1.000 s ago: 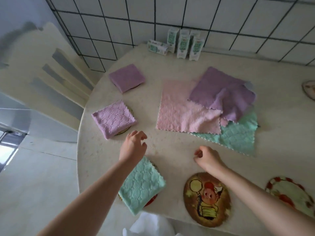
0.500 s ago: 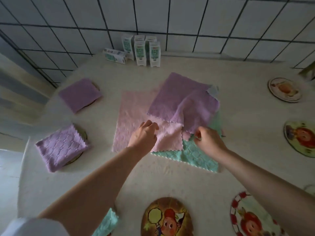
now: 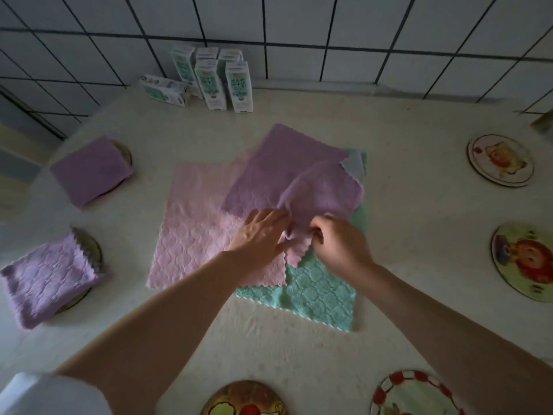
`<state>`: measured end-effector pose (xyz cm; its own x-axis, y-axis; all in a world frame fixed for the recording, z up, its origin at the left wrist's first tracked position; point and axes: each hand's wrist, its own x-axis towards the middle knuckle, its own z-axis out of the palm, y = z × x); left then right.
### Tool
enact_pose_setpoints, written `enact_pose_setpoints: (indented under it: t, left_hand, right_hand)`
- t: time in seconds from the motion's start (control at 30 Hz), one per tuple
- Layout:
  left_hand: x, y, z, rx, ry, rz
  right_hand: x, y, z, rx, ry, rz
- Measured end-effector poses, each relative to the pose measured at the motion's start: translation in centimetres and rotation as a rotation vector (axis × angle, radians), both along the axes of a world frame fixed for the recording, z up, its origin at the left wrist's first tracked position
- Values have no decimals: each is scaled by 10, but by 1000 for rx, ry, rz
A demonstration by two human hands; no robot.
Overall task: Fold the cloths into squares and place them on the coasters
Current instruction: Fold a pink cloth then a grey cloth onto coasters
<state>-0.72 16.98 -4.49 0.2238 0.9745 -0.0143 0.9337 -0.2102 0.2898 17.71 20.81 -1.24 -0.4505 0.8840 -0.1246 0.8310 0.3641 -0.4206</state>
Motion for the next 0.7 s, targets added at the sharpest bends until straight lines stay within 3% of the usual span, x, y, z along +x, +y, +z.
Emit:
enact_pose_setpoints:
  t: [0.13, 0.4, 0.57, 0.7]
  left_hand:
    - [-5, 13, 0, 11, -6, 40]
    - [-52, 51, 10, -52, -26, 322]
    - [-68, 83, 46, -67, -323, 490]
    - [-54, 119, 104, 5, -617, 695]
  right_hand:
    - [16, 21, 30, 48, 221, -137]
    - [43, 81, 47, 77, 287, -206]
    - [41, 123, 67, 139, 283, -246]
    - [28, 147, 108, 136, 394, -363]
